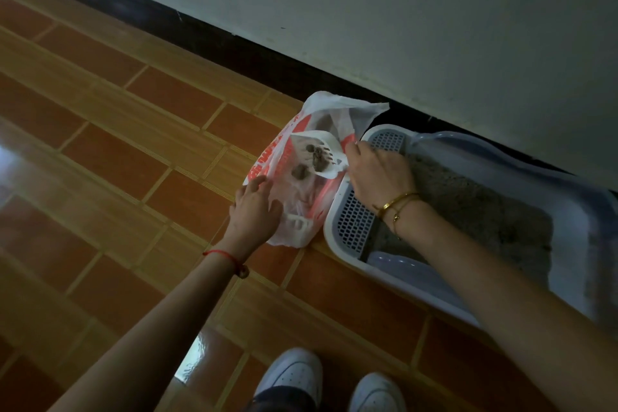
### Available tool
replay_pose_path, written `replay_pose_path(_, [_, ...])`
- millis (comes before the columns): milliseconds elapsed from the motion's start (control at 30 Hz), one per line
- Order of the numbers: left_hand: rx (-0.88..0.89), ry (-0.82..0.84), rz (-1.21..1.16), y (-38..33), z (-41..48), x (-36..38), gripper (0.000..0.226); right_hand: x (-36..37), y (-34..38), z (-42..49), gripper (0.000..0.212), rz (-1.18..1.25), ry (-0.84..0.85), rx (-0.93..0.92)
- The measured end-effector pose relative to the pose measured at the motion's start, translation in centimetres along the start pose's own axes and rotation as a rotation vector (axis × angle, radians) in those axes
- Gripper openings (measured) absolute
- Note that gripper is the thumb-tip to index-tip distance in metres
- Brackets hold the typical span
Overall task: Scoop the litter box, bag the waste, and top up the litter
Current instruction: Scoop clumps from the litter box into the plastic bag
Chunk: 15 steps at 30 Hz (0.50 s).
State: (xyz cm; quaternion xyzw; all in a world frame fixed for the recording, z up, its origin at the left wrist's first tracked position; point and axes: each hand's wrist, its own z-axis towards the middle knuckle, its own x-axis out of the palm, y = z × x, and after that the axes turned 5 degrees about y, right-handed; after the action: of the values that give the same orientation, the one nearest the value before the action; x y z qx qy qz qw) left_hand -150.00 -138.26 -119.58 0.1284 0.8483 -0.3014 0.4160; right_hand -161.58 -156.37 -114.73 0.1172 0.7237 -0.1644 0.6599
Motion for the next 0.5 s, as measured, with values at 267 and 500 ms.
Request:
replay_pose_path(267, [0.106, -0.127, -0.114, -0.3, -0.3, 0.2, 0.053, 0.3, 0.3, -1.2, 0.03, -0.077, -0.166, 0.015])
replay_pose_path(500, [0.138, -0.196, -0.138, -0.4, -0.3, 0.4, 0.054, -0.7, -1.4, -2.2, 0.02, 0.528, -0.062, 0.363])
